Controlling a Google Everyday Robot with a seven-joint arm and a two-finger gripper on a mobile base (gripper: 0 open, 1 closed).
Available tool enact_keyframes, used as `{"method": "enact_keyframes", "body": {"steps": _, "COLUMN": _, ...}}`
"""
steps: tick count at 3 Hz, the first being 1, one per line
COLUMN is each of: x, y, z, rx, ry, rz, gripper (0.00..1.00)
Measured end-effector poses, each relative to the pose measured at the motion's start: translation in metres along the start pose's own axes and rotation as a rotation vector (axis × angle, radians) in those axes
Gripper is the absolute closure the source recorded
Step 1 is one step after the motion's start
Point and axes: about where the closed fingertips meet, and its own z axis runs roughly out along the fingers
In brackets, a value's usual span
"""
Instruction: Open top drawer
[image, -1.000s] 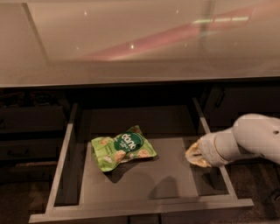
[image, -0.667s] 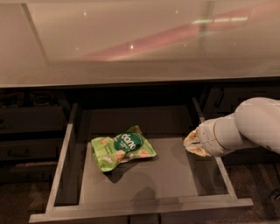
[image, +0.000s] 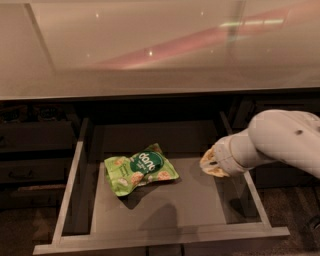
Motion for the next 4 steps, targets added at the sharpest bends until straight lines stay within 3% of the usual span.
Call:
{"method": "enact_keyframes", "body": {"steps": 2, "x": -0.030, "y": -0.016, "z": 0.071, "rx": -0.087, "ry": -0.073, "rz": -0.069, "gripper": 1.00}}
{"method": "enact_keyframes", "body": {"steps": 3, "x": -0.030, "y": -0.016, "z": 0.071, "rx": -0.087, "ry": -0.073, "rz": -0.070, "gripper": 1.00}}
{"method": "enact_keyframes", "body": {"steps": 4, "x": -0.062, "y": -0.003, "z": 0.088, "rx": -0.106, "ry": -0.065, "rz": -0.149, "gripper": 1.00}}
